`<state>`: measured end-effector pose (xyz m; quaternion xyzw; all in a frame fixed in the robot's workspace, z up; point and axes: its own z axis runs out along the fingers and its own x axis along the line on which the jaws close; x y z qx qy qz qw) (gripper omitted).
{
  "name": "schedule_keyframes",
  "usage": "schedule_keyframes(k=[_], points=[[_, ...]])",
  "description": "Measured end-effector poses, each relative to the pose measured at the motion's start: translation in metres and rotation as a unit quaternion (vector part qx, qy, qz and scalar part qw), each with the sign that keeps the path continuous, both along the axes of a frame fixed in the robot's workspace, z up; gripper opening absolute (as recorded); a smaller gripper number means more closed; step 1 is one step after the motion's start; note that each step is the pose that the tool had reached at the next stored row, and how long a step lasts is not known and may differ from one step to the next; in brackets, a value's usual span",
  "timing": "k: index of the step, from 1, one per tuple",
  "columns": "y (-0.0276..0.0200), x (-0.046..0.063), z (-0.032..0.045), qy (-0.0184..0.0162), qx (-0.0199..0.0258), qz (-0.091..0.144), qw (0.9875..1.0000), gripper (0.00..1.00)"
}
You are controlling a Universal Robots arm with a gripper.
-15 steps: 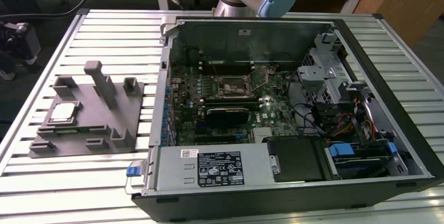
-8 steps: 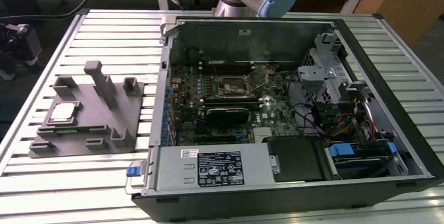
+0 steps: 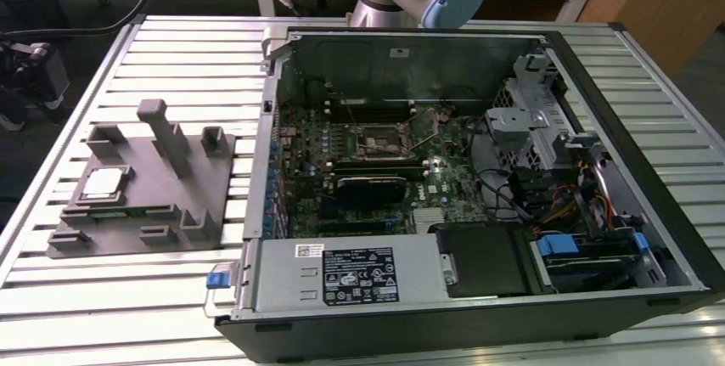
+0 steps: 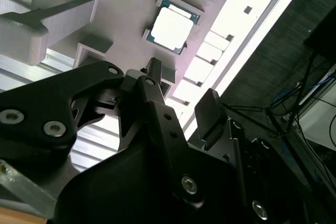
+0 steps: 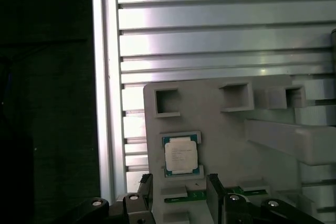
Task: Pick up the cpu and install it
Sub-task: 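Pick up the cpu and move it towards the insertion slot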
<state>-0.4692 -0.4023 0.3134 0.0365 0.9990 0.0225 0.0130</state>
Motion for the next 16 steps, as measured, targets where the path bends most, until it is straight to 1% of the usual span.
schedule_keyframes(k=[3, 5, 11, 14, 16], points=[[-0.0006, 0.000, -0.0023, 0.0000, 0.0000, 0.002, 1.0000, 0.53], [-0.0007, 0.000, -0.0041, 0.0004, 0.0000, 0.007, 1.0000, 0.53], [-0.0008, 0.000, -0.0108, 0.0008, -0.0014, 0.039, 0.9992, 0.53], [-0.0008, 0.002, -0.0135, 0.0010, -0.0013, 0.043, 0.9991, 0.53], [-0.0007, 0.003, -0.0152, 0.0018, -0.0014, 0.043, 0.9991, 0.53]])
